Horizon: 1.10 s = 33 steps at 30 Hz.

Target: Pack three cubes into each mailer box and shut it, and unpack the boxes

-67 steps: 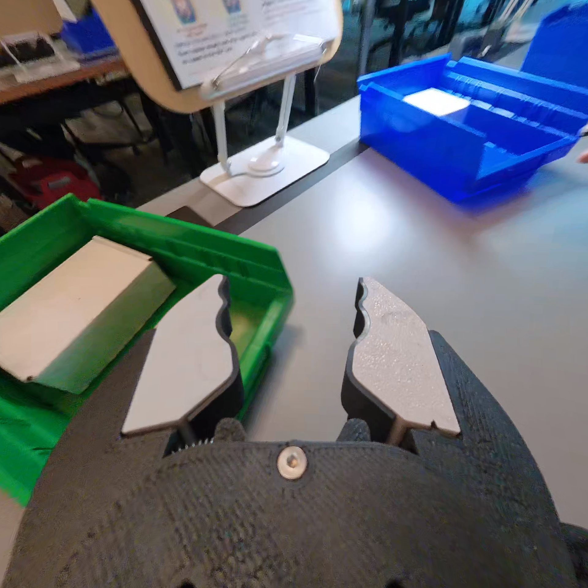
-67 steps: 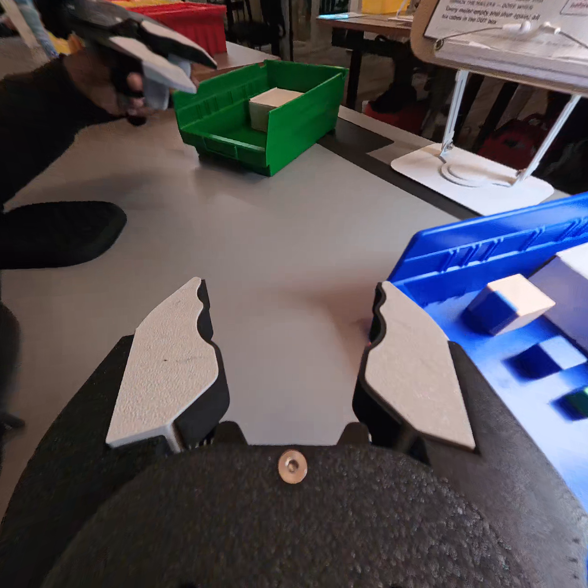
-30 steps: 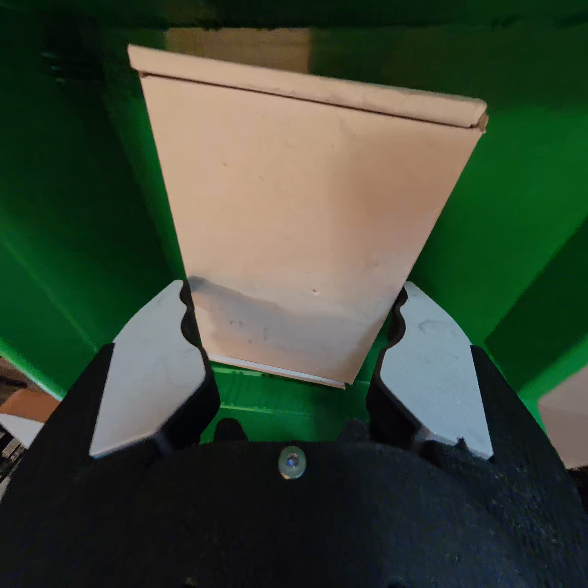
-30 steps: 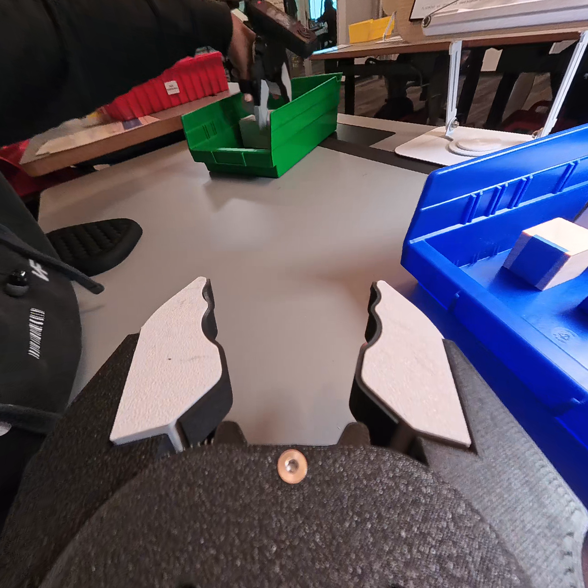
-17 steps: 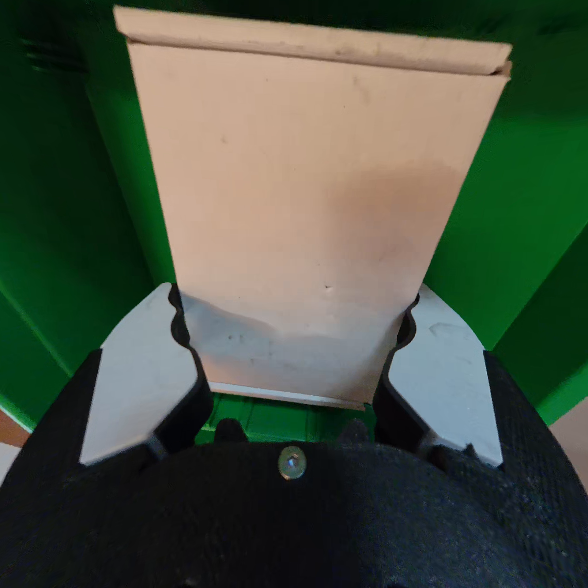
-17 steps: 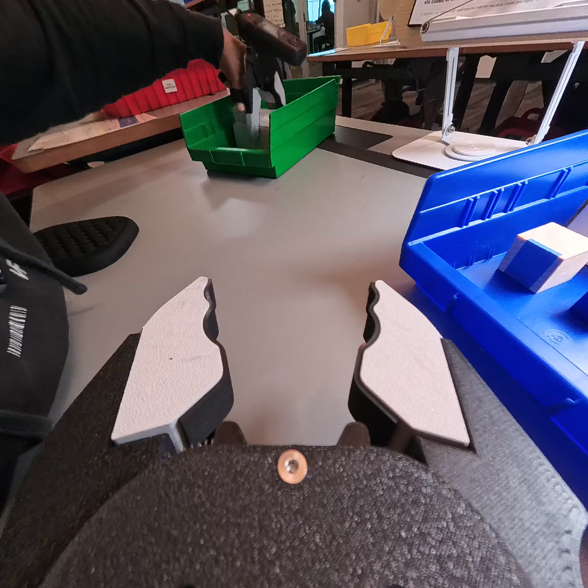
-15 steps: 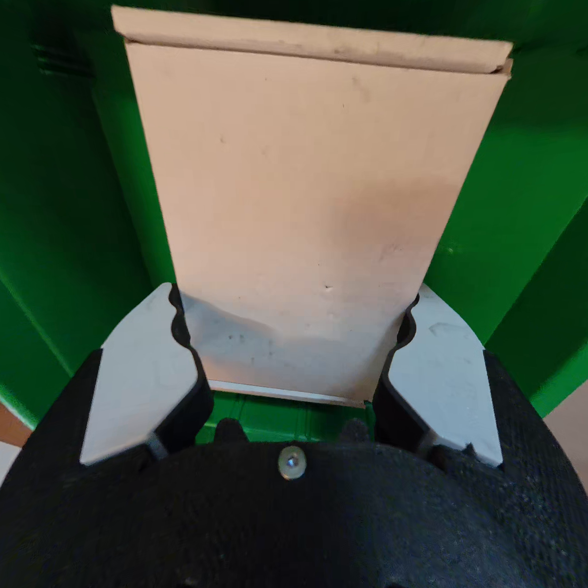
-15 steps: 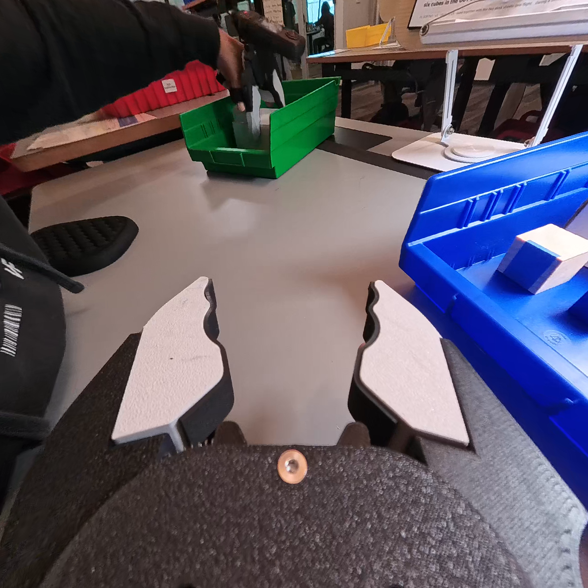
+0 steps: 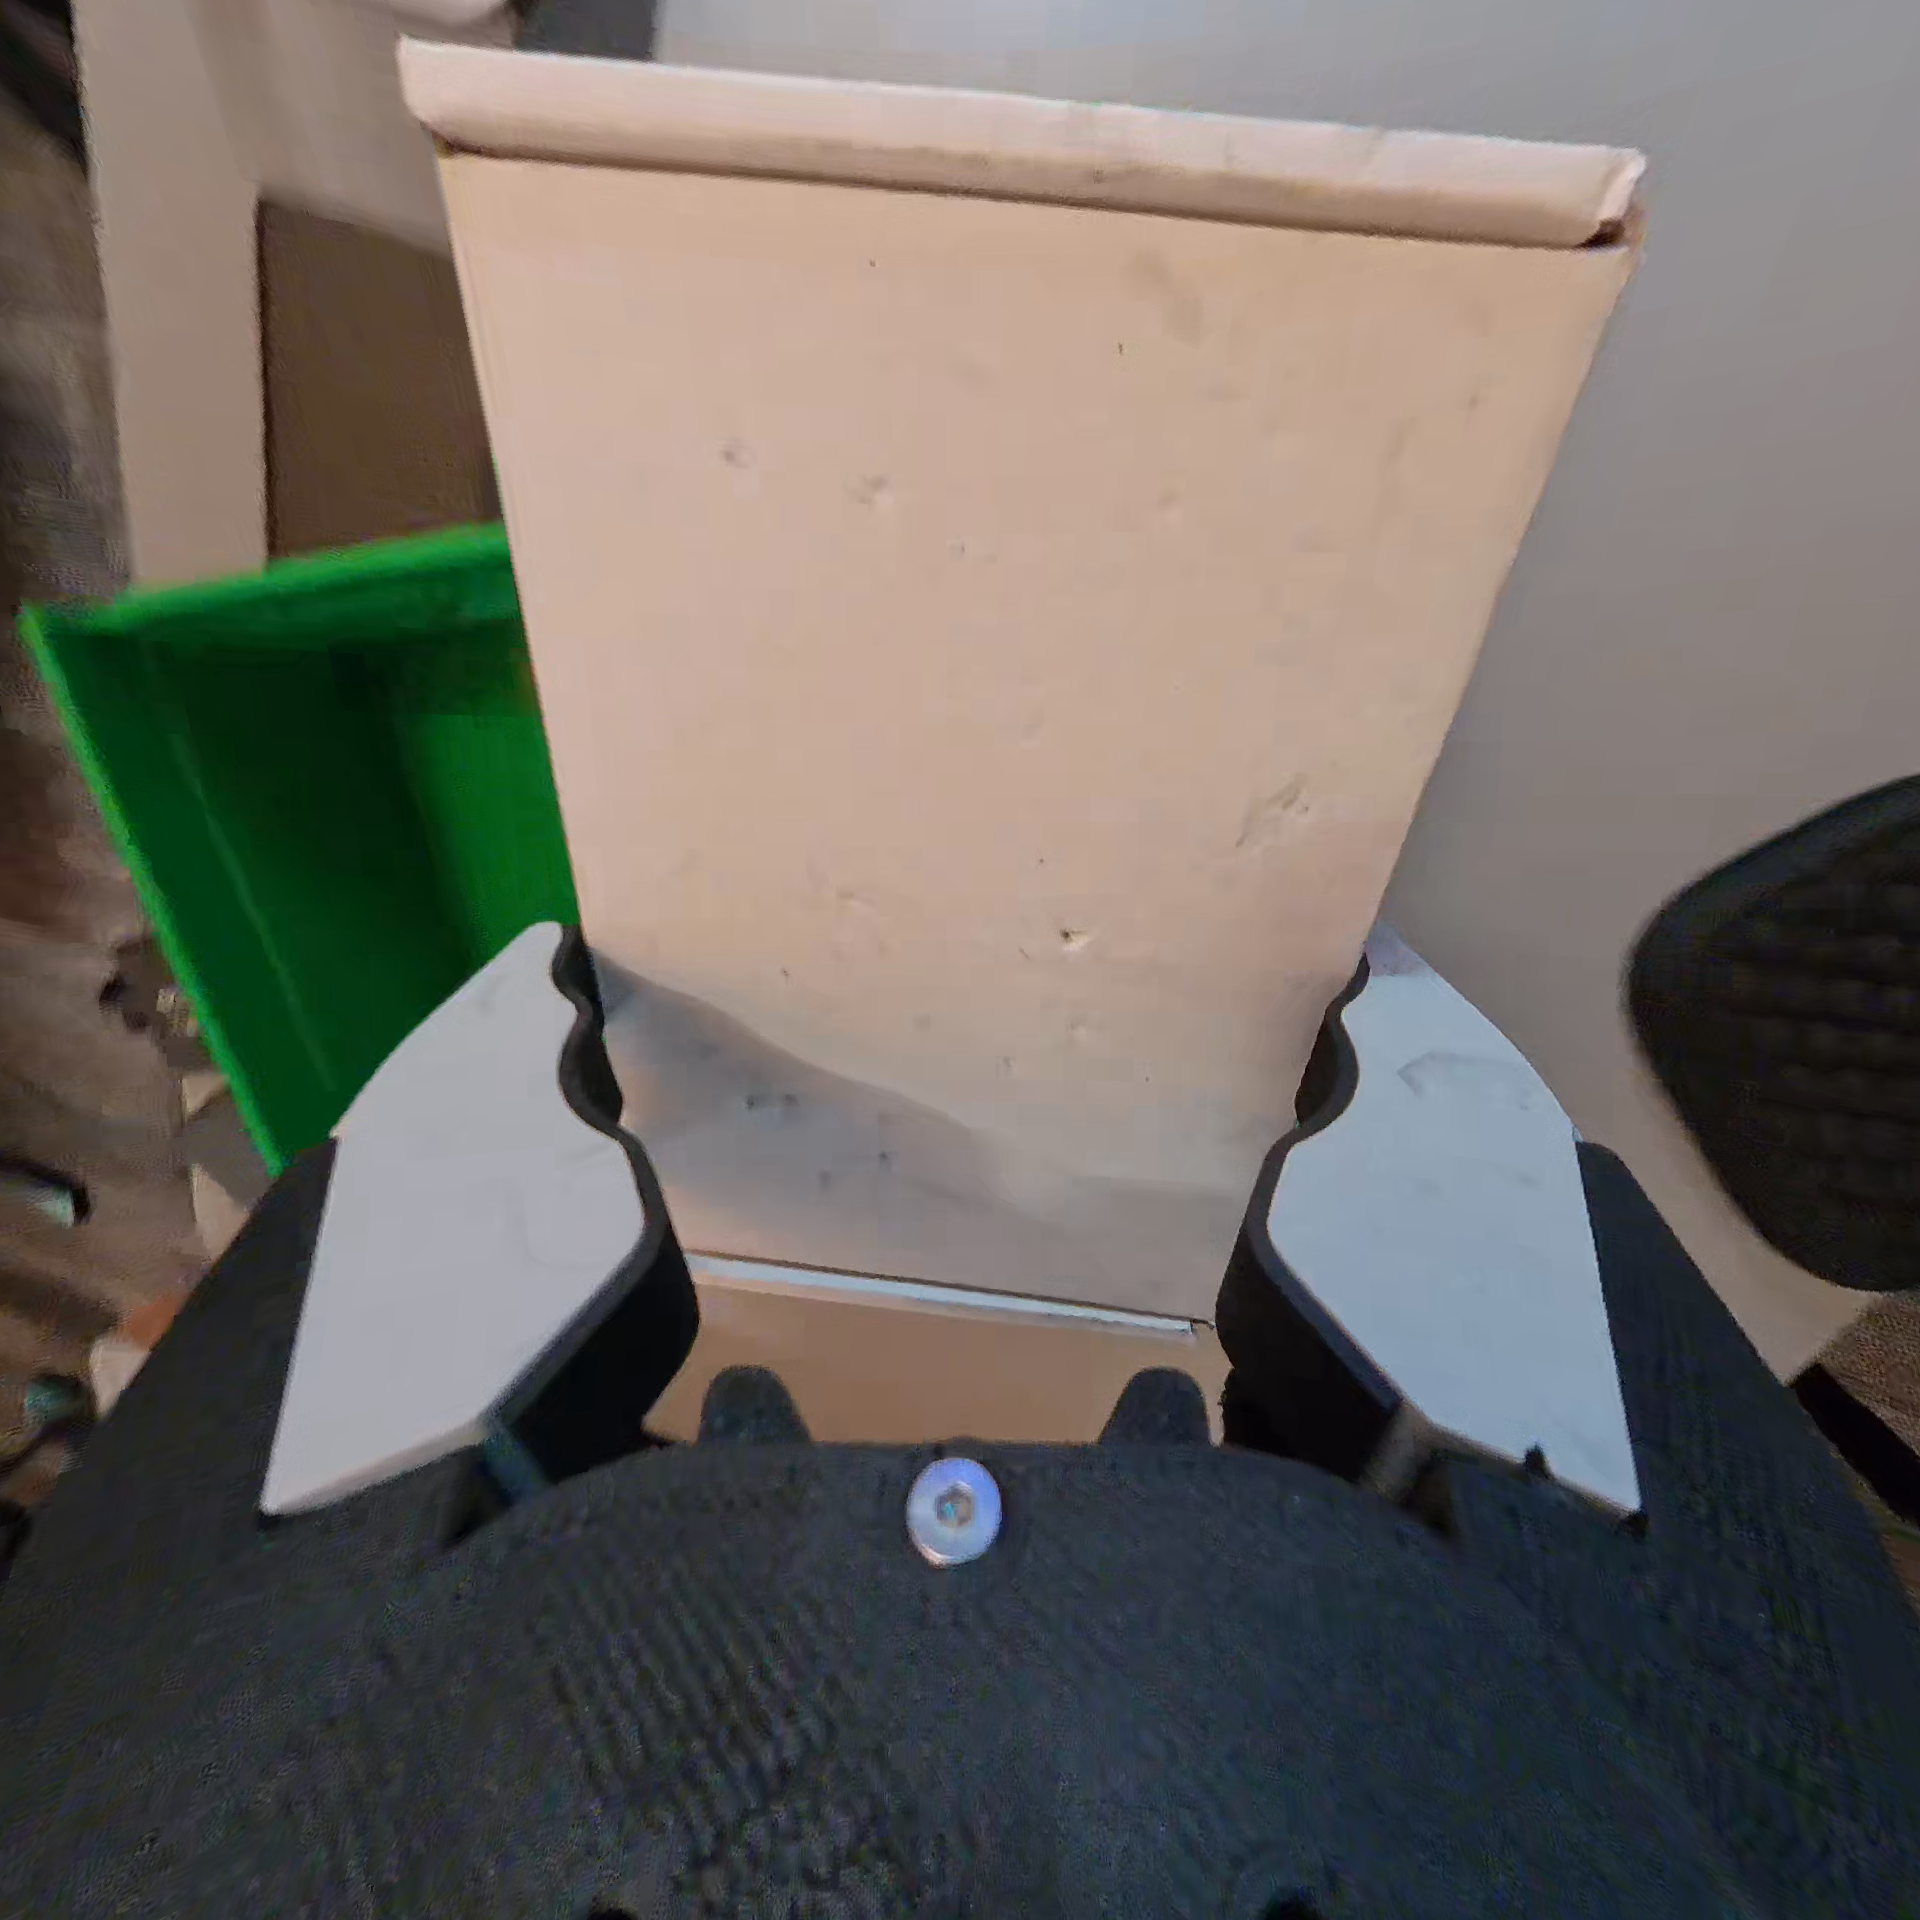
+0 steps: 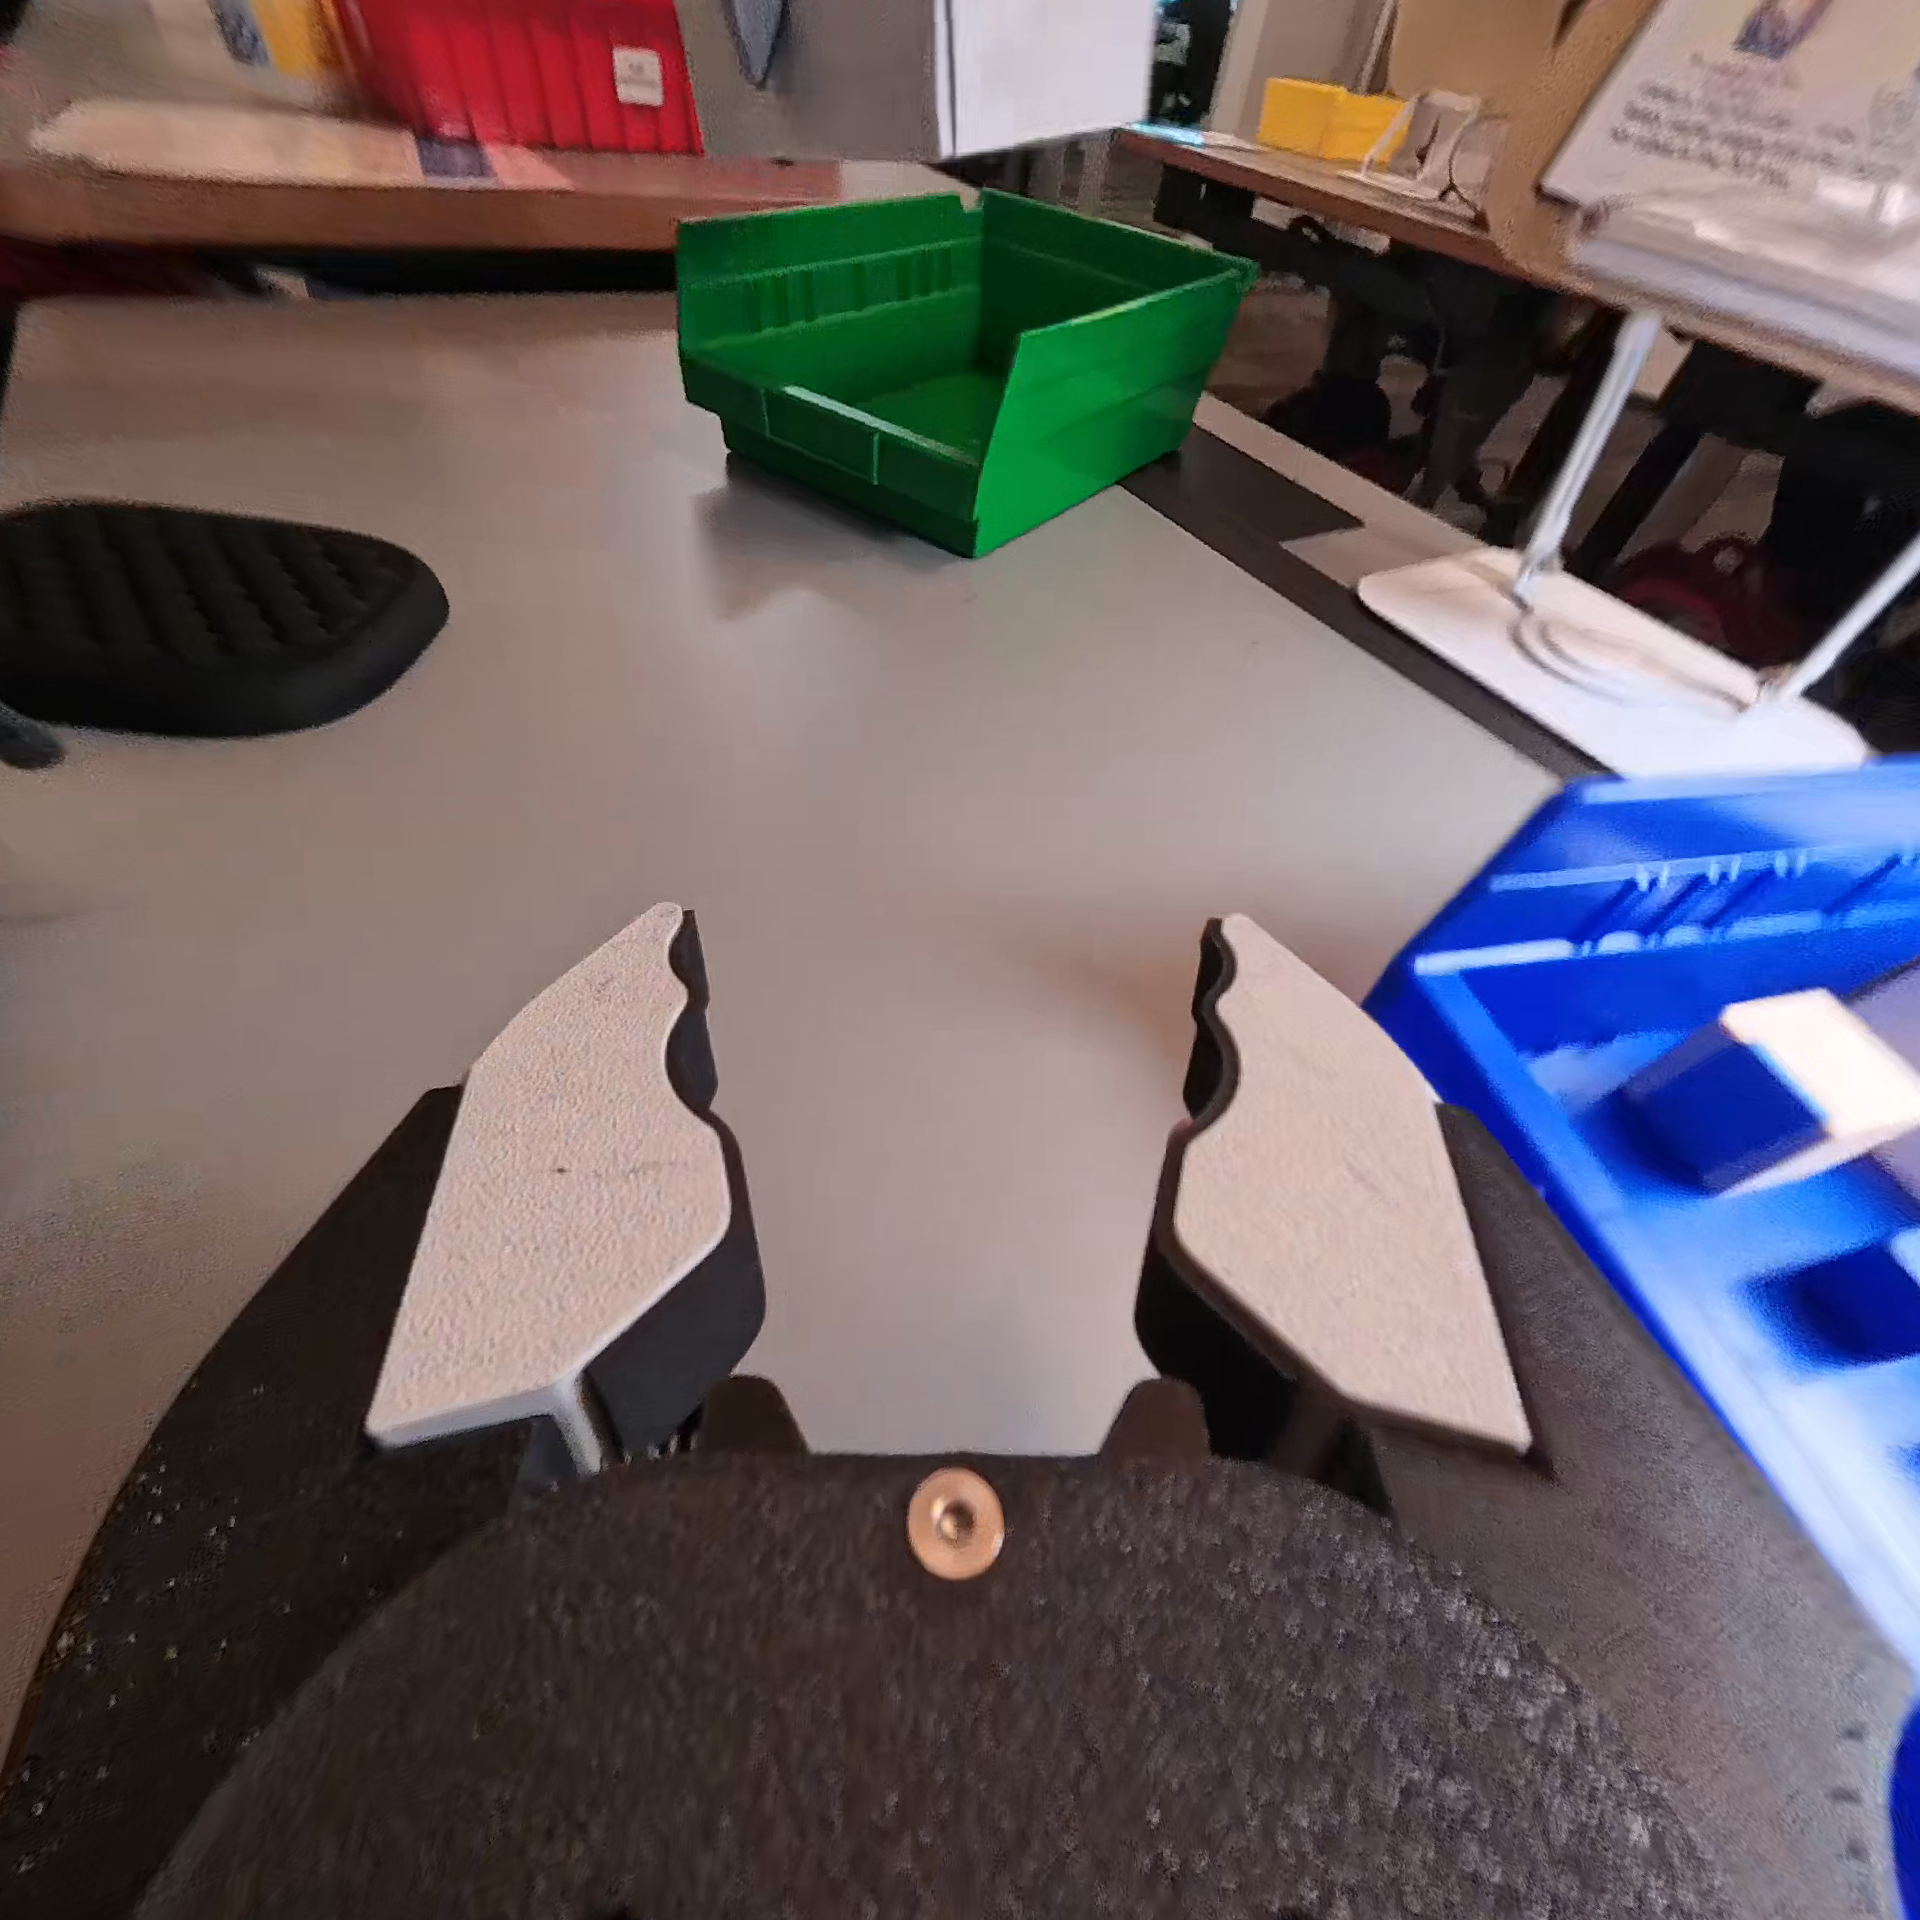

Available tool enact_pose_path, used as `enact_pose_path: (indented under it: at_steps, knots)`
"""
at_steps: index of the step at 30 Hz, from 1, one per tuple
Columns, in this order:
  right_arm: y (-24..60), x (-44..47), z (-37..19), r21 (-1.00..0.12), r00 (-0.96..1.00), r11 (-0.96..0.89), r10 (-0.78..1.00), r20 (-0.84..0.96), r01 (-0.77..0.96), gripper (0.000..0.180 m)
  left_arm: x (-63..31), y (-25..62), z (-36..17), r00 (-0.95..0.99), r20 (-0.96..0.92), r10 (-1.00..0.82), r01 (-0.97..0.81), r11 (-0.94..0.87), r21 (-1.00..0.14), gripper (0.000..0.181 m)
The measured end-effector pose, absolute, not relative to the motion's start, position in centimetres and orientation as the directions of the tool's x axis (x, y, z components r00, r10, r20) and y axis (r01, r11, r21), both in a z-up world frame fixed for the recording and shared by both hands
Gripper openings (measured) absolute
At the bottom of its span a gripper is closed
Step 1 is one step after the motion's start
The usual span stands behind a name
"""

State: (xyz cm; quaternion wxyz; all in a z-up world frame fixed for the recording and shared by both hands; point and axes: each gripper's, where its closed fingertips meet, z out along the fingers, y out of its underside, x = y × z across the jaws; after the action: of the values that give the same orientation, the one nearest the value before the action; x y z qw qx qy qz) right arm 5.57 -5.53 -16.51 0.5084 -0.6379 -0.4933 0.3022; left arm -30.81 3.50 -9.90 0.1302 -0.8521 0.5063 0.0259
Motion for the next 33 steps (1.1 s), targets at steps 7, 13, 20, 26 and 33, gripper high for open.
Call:
enact_pose_path:
  at_steps: [7, 13, 20, 26, 33]
  knots:
    - [-6.1, 0.8, -12.8, -0.855, 0.222, 0.344, 0.866, 0.449, 0.387, 0.090, -16.5, -4.4, -11.0, 0.263, 0.038, -0.964, -0.917, -0.262, -0.300, 0.129]
    - [-8.8, -2.1, -12.4, -0.633, 0.081, 0.641, 0.672, 0.736, 0.435, 0.096, -9.8, -10.0, -15.1, 0.129, 0.276, -0.952, -0.941, -0.205, -0.269, 0.129]
    - [-12.7, -3.5, -15.2, -0.408, -0.065, 0.824, 0.468, 0.881, 0.393, 0.079, -6.8, -13.7, -18.6, 0.044, 0.448, -0.893, -0.958, -0.165, -0.235, 0.129]
    - [-11.7, -1.4, -16.9, -0.690, -0.006, 0.620, 0.746, 0.666, 0.374, 0.077, -4.8, -12.0, -16.8, 0.017, 0.346, -0.938, -0.820, -0.211, -0.532, 0.118]
    - [-9.5, 1.6, -18.1, -0.928, 0.019, 0.175, 0.981, 0.192, 0.329, 0.077, -4.8, -10.9, -15.8, 0.154, 0.107, -0.982, -0.520, -0.173, -0.836, 0.111]
